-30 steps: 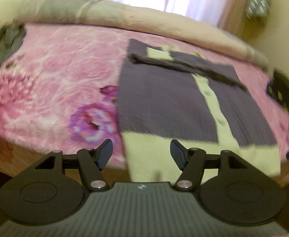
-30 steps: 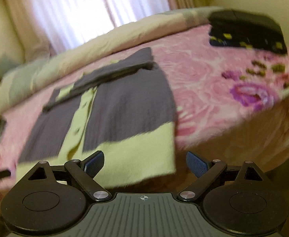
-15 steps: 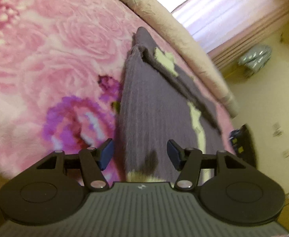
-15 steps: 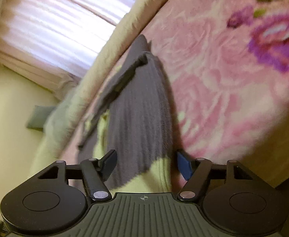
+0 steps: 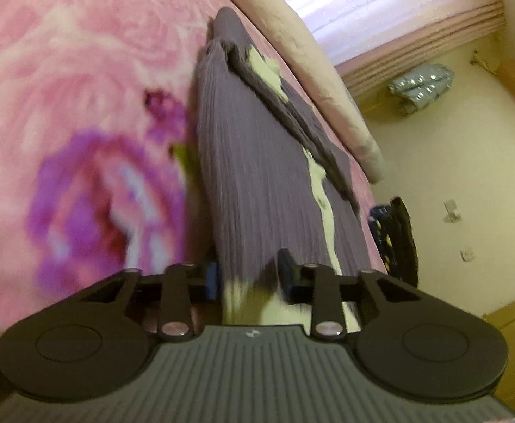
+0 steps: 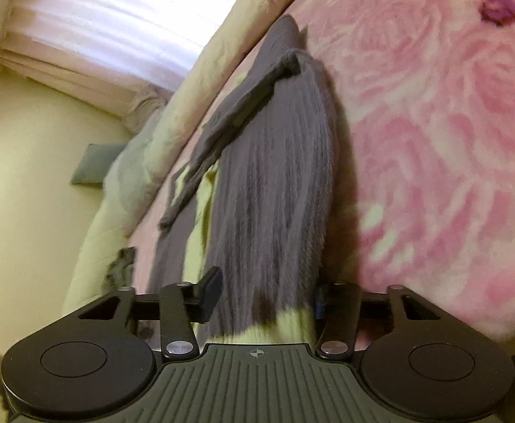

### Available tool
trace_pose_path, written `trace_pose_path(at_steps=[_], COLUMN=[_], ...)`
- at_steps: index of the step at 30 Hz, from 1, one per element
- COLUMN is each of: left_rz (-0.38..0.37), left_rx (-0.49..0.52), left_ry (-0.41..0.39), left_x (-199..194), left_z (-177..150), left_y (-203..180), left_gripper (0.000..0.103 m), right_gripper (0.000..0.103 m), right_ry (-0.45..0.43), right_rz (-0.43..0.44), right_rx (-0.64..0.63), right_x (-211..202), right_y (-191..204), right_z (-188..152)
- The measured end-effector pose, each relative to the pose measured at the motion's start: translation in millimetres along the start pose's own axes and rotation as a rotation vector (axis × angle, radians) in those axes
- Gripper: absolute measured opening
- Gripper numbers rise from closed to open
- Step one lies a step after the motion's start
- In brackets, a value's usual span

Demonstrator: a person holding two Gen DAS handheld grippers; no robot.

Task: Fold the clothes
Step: 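Grasp the green hem with both grippers and fold it toward the collar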

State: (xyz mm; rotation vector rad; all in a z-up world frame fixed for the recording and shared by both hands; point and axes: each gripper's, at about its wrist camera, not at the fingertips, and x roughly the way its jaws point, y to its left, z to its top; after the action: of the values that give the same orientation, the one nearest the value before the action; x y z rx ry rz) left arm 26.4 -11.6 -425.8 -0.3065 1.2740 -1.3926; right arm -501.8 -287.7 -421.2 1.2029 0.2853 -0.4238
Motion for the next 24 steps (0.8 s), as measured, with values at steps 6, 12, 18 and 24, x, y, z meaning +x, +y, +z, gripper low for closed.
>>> trace_pose_path(at_steps=[6,12,18,24], left_rz=[-0.028,0.006,-0.007,-0.016], left_rx=[-0.055,0.026,0.068,0.115], left_ry=[-0.004,-0.042,-0.095,-0.107], left_x=[7.0,-4.6,-31.5,-74.6], left_z=[-2.4,-2.6,-5.7,-28.3], left_y=[6.4,-10.4,-28.2,-43.6], left_gripper=[0.015,0.008,0.007,0.007], right_gripper=[0.031,0.008,0.007,0.007], right_ry=[0.039,0.015,-0.032,-0.028], right_rz=[0.041,0.020,0.045,0.057], right_rx=[0.008,0.022,-0.019,-0.041], right_x=[-2.2,-2.5,-25.8,-53.7], right_y=[-6.1,1.4,26.1,45.9], right_z=[-1.9,-5.8,-11.4,-32.0])
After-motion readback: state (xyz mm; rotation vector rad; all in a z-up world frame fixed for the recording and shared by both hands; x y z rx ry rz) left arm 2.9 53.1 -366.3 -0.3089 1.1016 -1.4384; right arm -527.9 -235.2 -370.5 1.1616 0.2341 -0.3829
